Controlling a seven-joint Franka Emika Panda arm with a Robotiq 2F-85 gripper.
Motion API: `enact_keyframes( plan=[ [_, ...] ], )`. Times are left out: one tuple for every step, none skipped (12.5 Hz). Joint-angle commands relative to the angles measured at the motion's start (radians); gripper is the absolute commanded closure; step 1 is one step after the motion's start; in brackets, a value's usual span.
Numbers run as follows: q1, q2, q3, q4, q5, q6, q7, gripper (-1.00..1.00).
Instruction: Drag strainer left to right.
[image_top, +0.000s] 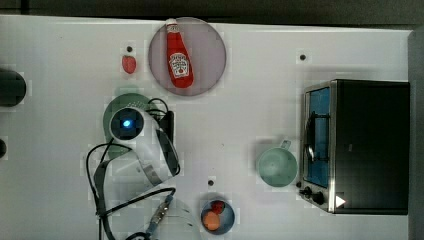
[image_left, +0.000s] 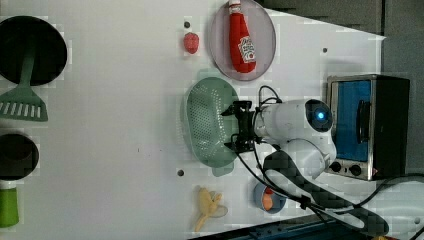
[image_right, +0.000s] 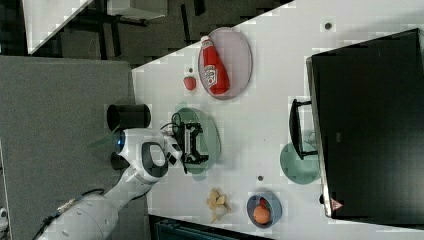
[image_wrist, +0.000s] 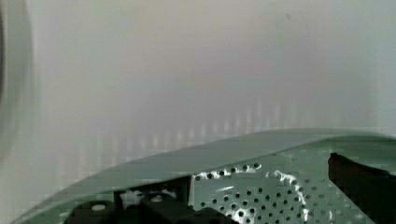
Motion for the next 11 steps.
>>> enact_keyframes(
  plan=[
    [-0.037,-0.044,-0.033,-0.03,0.016,-0.004,-0.139,-1.0],
    [-0.046,-0.05,-0.046,-0.035,0.016,-0.003,-0.177,-1.0],
    [-0.054,-0.054,-0.061,-0.039,0.016,-0.003,-0.201,-1.0],
    [-0.061,-0.06,-0.076,-0.042,0.016,-0.003,-0.213,-1.0],
    [-0.065,-0.065,-0.09,-0.048,0.016,-0.003,-0.218,-1.0],
    [-0.068,-0.07,-0.103,-0.051,0.016,-0.003,-0.23,-1.0],
    [-0.068,-0.074,-0.118,-0.057,0.016,-0.002,-0.236,-1.0],
    [-0.068,-0.076,-0.132,-0.062,0.016,0.001,-0.245,-1.0],
    [-0.069,-0.076,-0.146,-0.065,0.016,0.007,-0.267,-1.0],
    [-0.07,-0.076,-0.16,-0.068,0.016,0.012,-0.297,-1.0],
    [-0.071,-0.076,-0.176,-0.07,0.016,0.014,-0.327,-1.0]
  ],
)
